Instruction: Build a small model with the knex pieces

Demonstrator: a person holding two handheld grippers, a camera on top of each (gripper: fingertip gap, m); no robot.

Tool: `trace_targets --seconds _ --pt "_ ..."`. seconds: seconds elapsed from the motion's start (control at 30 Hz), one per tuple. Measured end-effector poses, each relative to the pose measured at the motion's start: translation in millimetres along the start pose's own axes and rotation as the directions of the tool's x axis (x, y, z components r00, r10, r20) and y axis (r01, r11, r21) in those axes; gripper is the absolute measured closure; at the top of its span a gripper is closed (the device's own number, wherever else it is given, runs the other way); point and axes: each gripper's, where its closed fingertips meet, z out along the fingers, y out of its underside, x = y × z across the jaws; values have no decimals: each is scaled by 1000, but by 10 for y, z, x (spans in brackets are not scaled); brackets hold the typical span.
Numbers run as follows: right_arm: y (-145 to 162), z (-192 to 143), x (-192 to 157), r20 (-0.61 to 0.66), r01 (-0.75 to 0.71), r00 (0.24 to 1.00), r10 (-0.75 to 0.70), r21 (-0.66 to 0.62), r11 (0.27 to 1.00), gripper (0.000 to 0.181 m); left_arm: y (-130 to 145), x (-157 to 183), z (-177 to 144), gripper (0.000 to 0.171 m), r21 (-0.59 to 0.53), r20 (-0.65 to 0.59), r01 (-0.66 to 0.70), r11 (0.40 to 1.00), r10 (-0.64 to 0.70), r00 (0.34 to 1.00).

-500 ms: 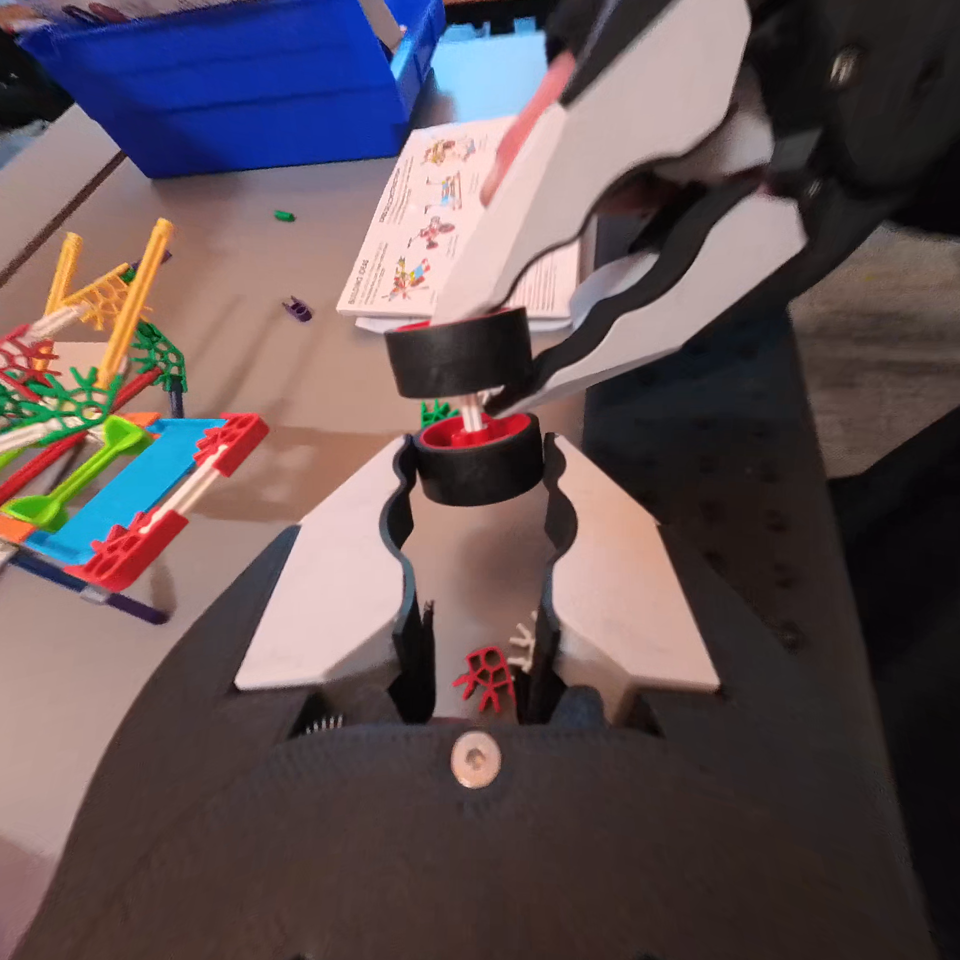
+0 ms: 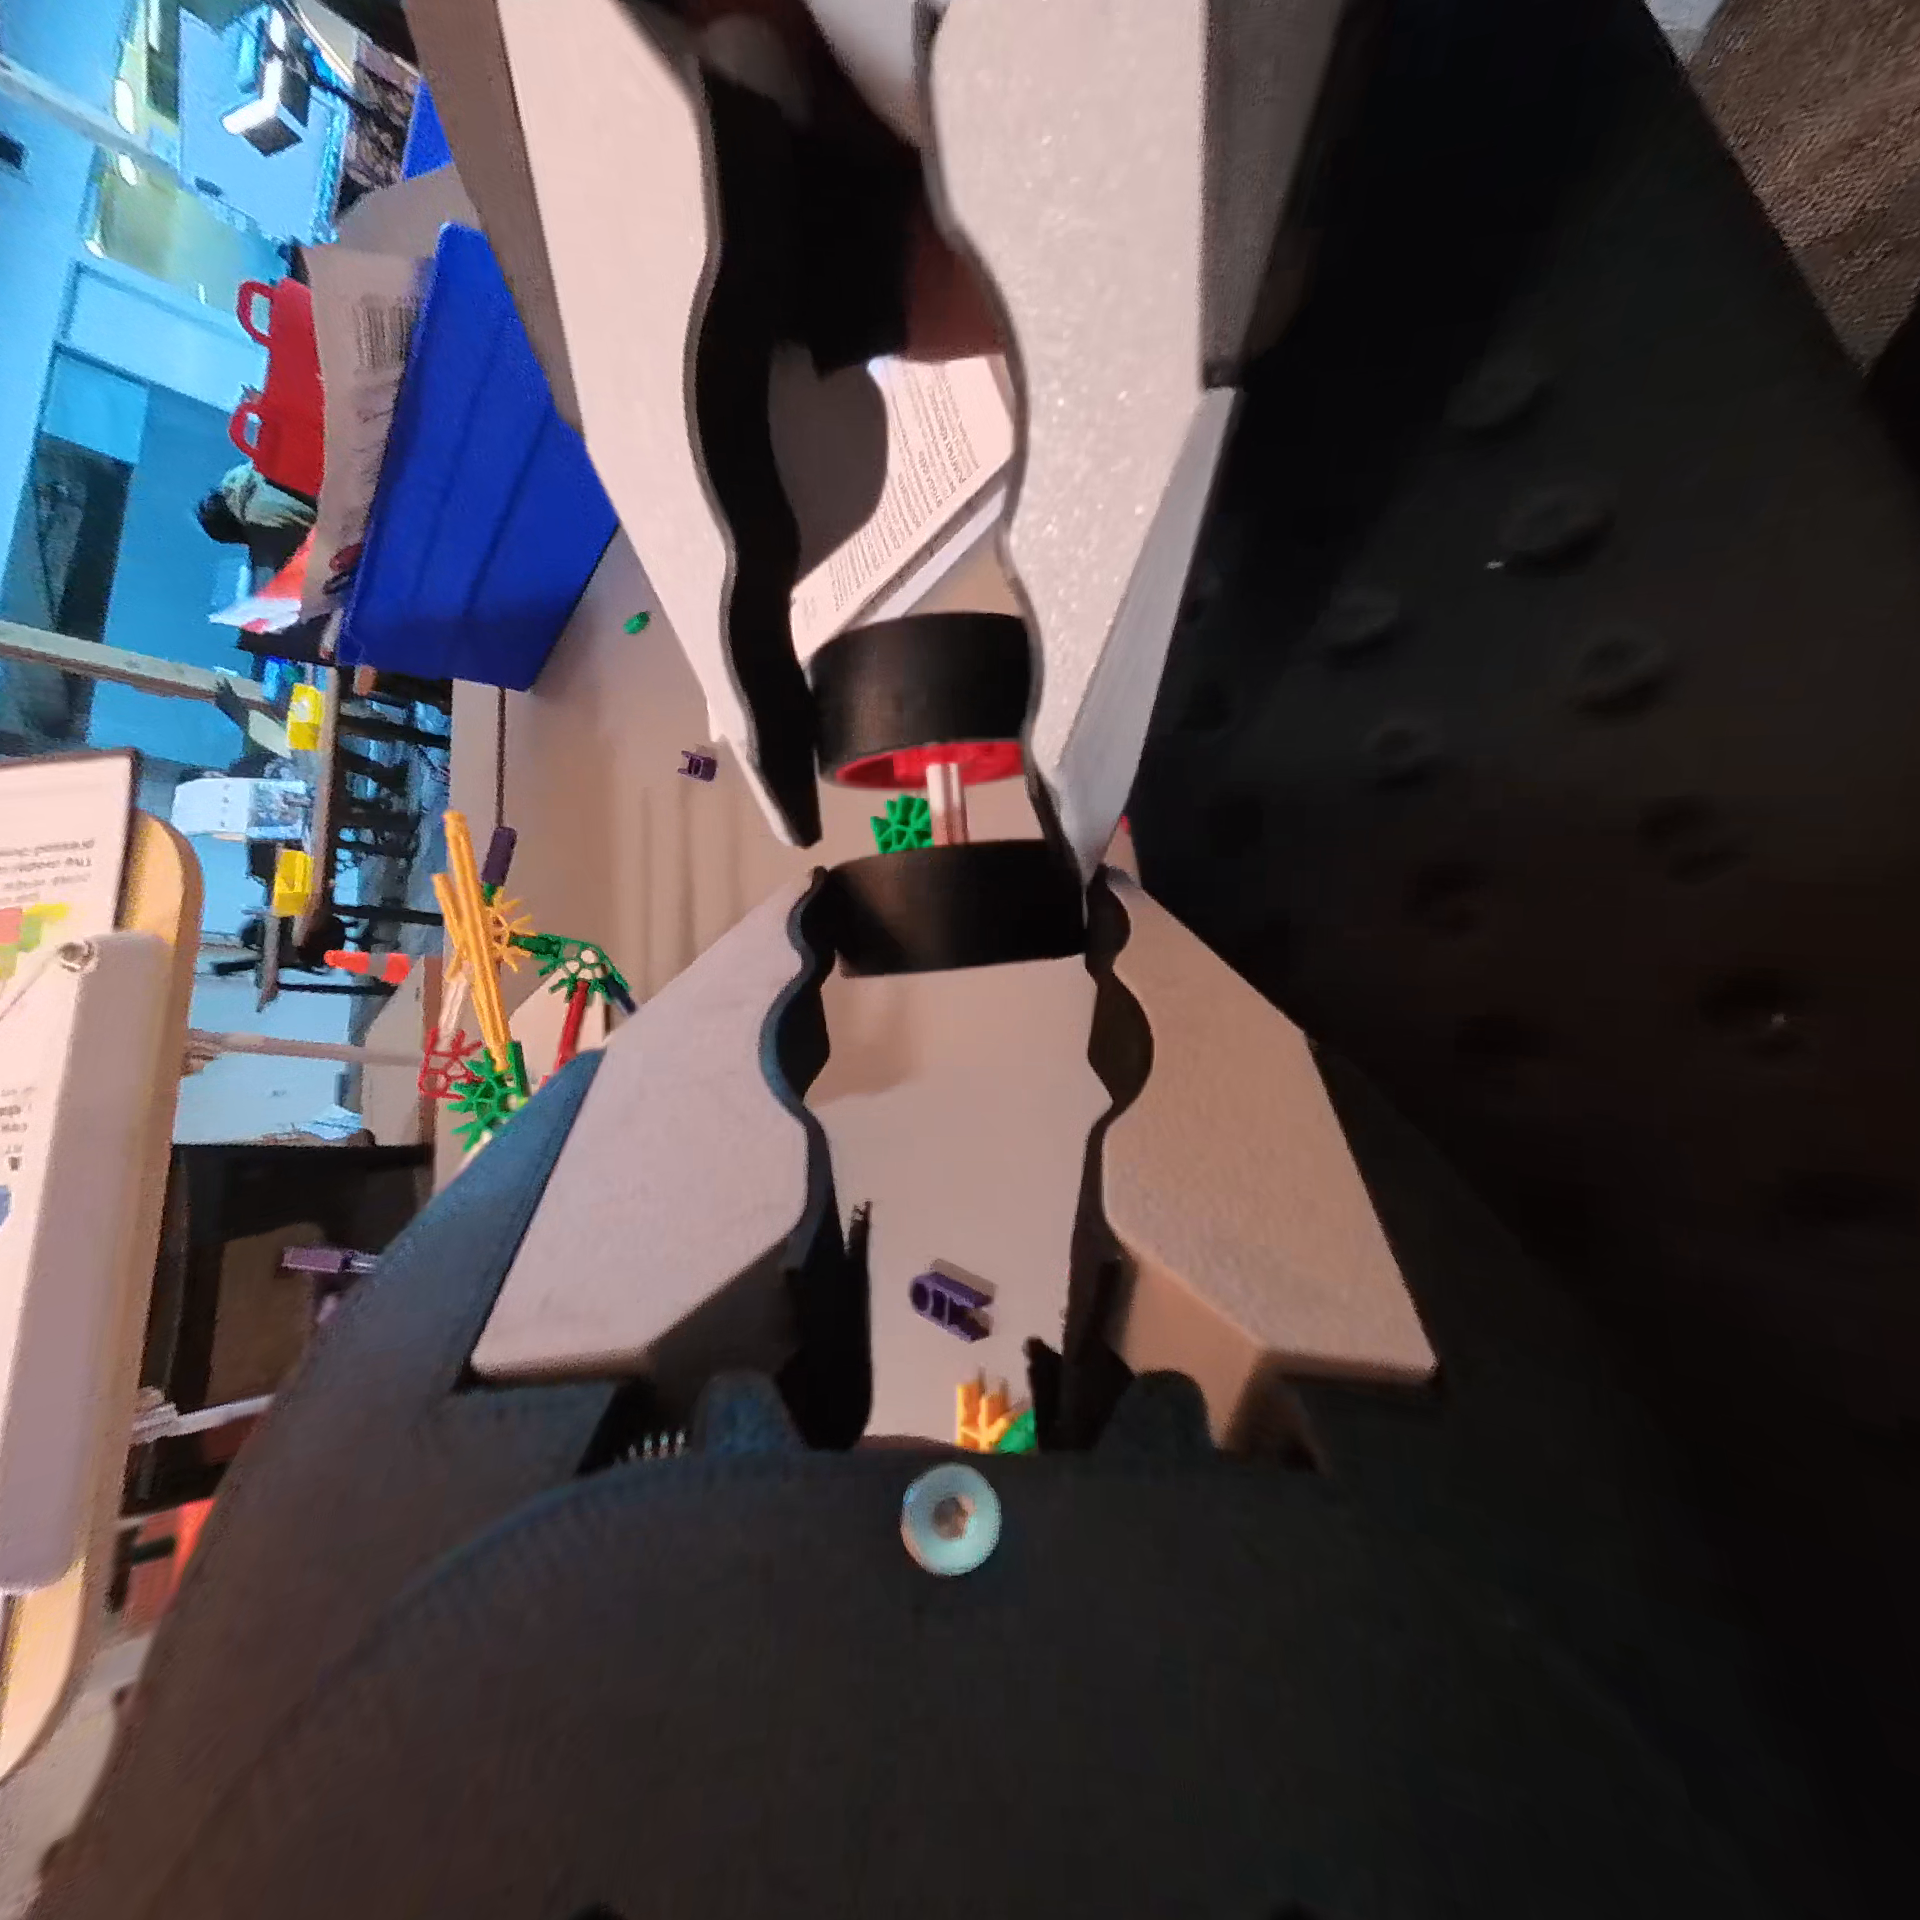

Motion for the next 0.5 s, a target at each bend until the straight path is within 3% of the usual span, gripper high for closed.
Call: trace_targets --seconds 0.17,0.2,0.37,0.4,0.5 --pt "49 24 -6 54 -15 998 15 4 1000 140 7 -1 21 126 -7 11 -52 999 52 999" --pt "41 13 -57 90 6 996 -7 14 1000 159 -11 -21 17 126 6 25 -63 998 63 998" --pt "19 -14 -26 95 -13 995 9 44 999 159 -41 -77 14 126 49 11 13 999 -13 1000" --pt "19 -19 -6 92 -18 996 14 49 999 155 -41 -84 19 126 57 11 16 998 -17 1000" --pt "17 -60 130 74 -53 996 48 75 996 120 -71 -84 6 126 87 7 16 996 -17 1000"
